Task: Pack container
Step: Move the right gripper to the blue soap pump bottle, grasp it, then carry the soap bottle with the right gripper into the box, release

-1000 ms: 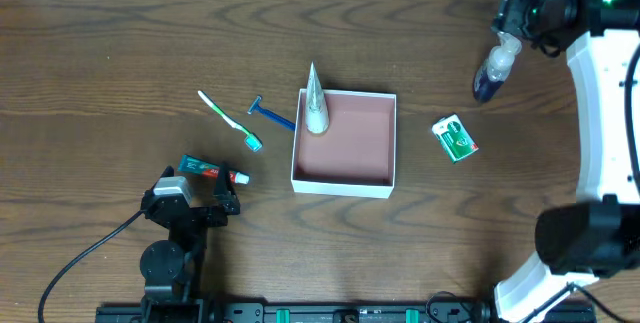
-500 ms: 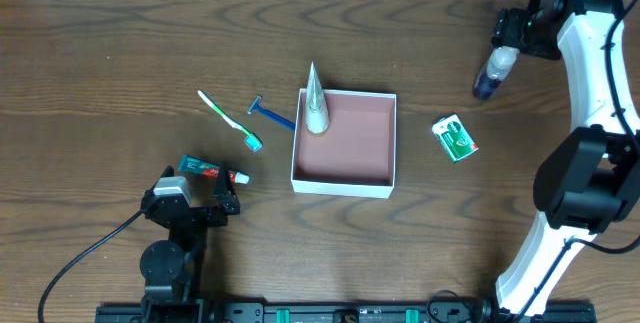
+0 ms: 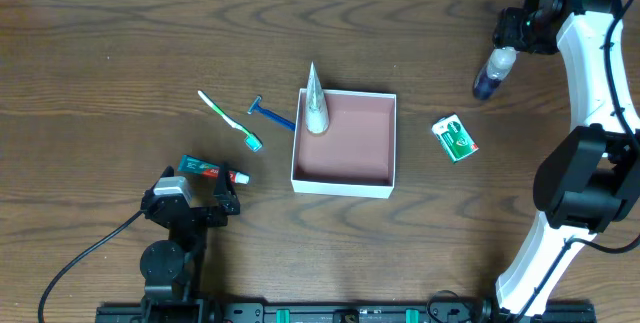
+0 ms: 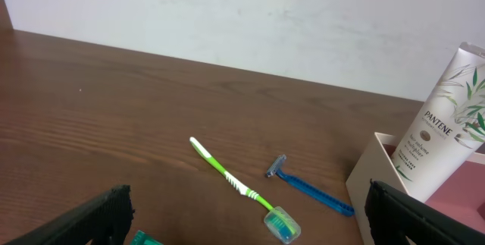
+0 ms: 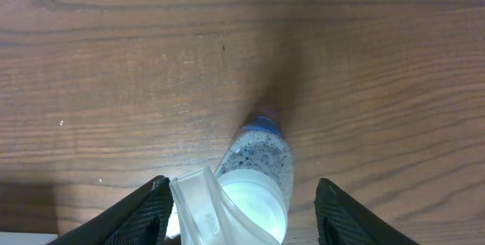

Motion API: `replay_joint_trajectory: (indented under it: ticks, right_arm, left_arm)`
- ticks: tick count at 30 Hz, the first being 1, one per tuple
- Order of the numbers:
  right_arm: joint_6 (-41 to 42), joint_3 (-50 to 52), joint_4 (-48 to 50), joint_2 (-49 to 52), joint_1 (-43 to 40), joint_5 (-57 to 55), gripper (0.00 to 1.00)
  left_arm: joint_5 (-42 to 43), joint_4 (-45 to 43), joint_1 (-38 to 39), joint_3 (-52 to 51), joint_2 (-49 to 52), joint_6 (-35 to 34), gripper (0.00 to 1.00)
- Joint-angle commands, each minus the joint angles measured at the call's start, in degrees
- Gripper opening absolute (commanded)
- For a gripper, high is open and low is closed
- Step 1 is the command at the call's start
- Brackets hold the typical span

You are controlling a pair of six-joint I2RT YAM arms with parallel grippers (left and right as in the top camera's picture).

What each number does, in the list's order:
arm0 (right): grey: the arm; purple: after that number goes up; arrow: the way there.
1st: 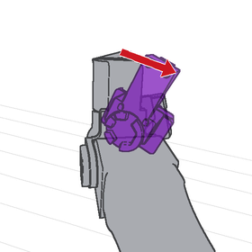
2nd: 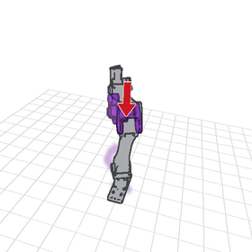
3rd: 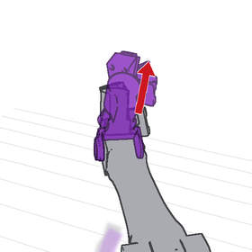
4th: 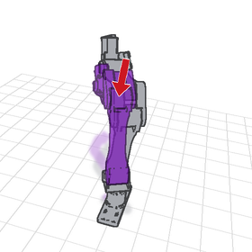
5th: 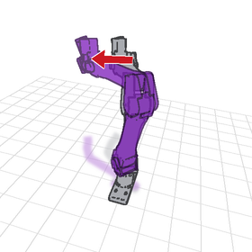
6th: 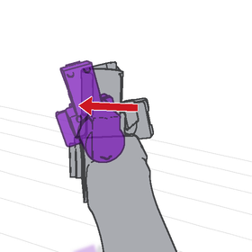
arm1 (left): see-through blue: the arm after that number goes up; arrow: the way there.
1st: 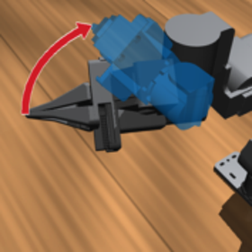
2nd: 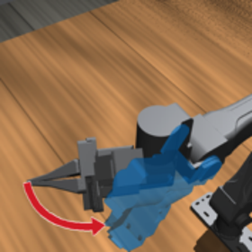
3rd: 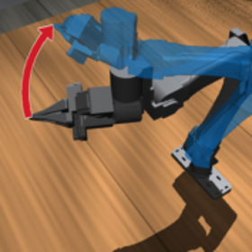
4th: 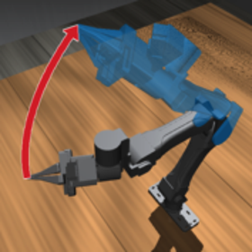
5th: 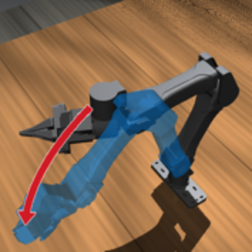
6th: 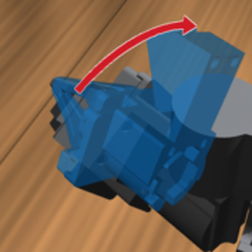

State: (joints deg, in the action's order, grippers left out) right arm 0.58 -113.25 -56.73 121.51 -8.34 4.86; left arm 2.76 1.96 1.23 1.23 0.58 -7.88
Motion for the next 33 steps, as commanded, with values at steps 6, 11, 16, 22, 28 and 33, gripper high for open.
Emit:
replay_joint_trajectory:
  ticks: [6, 11, 16, 22, 28, 33]
  right_arm:
    - [-0.9, -0.2, 0.1, 0.5, 0.8, 1.4, 0.50]
    - [-0.9, -0.2, -0.4, 0.5, 1.0, 1.4, 0.42]
    - [-0.9, 0.8, -0.8, 0.5, 1.6, 1.4, 0.36]
    - [-0.9, 1.8, -1.2, 0.5, 2.1, 1.4, 0.26]
    - [-0.8, 1.6, -1.2, -0.1, 2.0, 1.7, 0.24]
    - [-0.4, 0.6, -1.2, -2.4, 2.0, 3.8, 0.24]
  left_arm:
    - [-1.1, 2.1, -0.2, -1.0, -0.2, 0.1, 0.98]
    - [-1.1, 2.1, -0.2, -1.0, -0.2, 0.1, 0.98]
    - [-1.1, 2.1, -0.2, -1.0, -0.2, 0.1, 0.98]
    - [-1.1, 2.1, -0.2, -1.0, -0.2, 0.1, 0.98]
    - [-1.1, 2.1, -0.2, -1.0, -0.2, 0.1, 0.98]
    - [-1.1, 2.1, -0.2, -1.0, -0.2, 0.1, 0.98]
